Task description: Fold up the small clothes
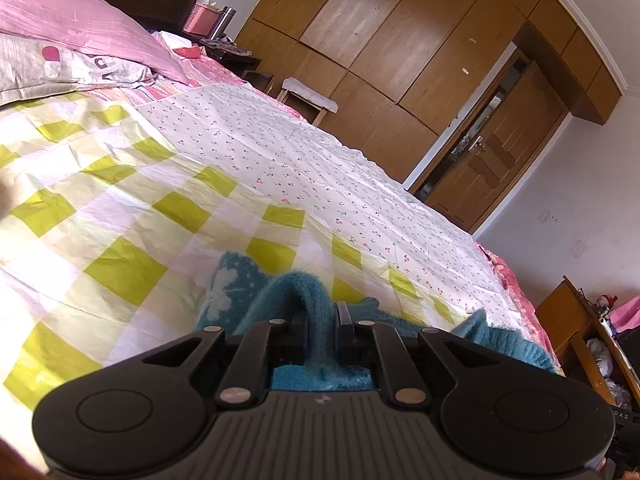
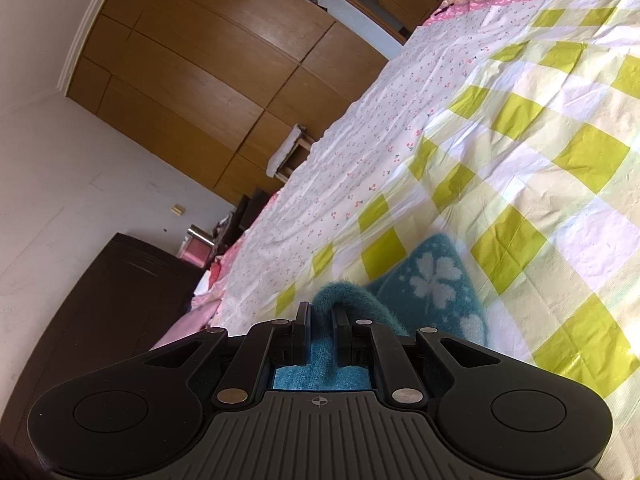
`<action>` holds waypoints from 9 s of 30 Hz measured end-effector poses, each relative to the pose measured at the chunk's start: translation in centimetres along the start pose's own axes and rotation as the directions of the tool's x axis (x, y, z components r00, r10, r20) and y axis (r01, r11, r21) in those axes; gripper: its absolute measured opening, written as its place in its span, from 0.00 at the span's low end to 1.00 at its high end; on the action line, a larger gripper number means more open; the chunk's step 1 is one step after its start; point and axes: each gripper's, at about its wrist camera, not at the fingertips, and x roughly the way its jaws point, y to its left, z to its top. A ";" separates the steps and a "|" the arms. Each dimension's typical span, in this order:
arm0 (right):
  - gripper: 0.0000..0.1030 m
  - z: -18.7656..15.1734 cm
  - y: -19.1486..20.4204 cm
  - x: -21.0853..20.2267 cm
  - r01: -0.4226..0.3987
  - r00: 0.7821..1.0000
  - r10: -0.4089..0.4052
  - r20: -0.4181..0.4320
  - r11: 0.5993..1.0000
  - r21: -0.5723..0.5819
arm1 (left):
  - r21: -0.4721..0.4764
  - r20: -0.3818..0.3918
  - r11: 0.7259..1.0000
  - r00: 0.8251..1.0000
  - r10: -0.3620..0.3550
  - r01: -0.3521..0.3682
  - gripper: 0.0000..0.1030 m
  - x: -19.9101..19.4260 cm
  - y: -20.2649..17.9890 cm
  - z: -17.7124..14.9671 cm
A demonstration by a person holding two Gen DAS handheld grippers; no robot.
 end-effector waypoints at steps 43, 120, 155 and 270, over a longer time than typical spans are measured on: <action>0.46 -1.0 2.3 4.7 0.245 0.966 -0.258 0.038 0.852 -0.463 | 0.138 0.035 0.982 0.992 0.123 -0.126 0.49 -5.0 -1.5 -4.4; 0.26 -9.6 6.3 4.5 0.420 0.877 -0.451 0.163 0.555 -0.718 | 0.379 0.007 0.896 0.969 0.246 -0.230 0.56 -4.2 -1.9 -7.7; 0.33 -12.9 11.7 4.0 0.335 0.921 -0.371 0.119 0.598 -0.728 | 0.292 -0.028 0.921 0.961 0.276 -0.256 0.57 -5.5 1.1 -6.6; 0.54 -27.3 29.5 24.9 -0.055 0.797 -0.560 -0.225 0.303 -0.951 | 0.194 -0.109 0.972 0.982 0.152 -0.129 0.68 -7.4 3.3 -9.3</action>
